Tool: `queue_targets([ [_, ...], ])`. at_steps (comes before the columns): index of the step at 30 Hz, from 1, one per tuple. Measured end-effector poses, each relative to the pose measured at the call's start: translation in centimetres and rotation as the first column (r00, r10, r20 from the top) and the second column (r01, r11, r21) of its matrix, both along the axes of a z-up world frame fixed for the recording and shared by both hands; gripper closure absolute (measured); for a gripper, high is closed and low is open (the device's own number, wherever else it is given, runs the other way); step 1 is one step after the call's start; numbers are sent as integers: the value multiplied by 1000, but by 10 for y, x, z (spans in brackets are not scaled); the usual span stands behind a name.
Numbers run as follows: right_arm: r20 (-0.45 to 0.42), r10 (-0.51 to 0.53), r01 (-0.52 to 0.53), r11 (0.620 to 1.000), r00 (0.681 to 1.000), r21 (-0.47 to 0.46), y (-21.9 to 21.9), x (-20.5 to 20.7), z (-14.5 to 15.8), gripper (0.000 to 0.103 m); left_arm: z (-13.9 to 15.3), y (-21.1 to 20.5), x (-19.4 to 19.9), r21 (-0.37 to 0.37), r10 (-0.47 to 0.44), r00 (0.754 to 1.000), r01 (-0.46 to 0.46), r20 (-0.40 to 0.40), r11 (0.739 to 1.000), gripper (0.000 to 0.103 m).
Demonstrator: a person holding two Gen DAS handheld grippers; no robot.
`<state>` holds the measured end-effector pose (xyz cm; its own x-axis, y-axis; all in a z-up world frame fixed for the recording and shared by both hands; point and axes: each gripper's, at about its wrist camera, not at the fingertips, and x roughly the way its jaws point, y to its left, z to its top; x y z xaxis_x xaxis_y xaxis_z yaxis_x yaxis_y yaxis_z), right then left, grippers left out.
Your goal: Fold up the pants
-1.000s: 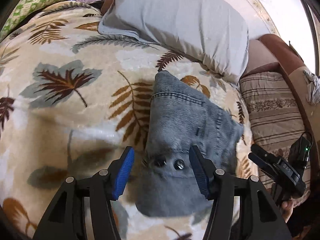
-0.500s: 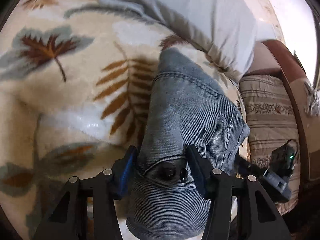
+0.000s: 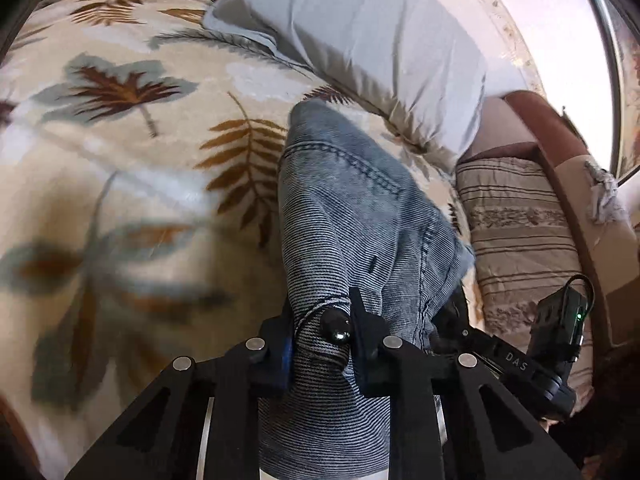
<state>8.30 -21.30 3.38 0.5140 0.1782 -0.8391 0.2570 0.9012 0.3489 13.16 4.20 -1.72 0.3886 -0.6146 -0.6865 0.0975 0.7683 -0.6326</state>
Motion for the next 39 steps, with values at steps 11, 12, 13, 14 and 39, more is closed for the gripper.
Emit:
queue_targets([
  [11, -17, 36, -36, 999, 999, -18, 41, -58, 8, 85, 18, 25, -73, 94, 8, 1000, -9, 19, 996, 82],
  [12, -13, 29, -30, 999, 999, -17, 40, -60, 10, 85, 22, 24, -78, 96, 4, 1000, -6, 27, 995, 82],
  [13, -8, 24, -24, 1000, 1000, -9, 40, -62, 12, 85, 27, 22, -81, 102, 2, 999, -6, 38, 995, 82],
  [14, -3, 24, -24, 1000, 1000, -5, 40, -63, 14, 85, 31, 22, -84, 106, 4, 999, -9, 49, 994, 82],
  [39, -5, 54, -54, 997, 999, -55, 28, 15, -26, 80, 16, 9, -34, 251, 73, 995, -87, 63, 964, 68],
])
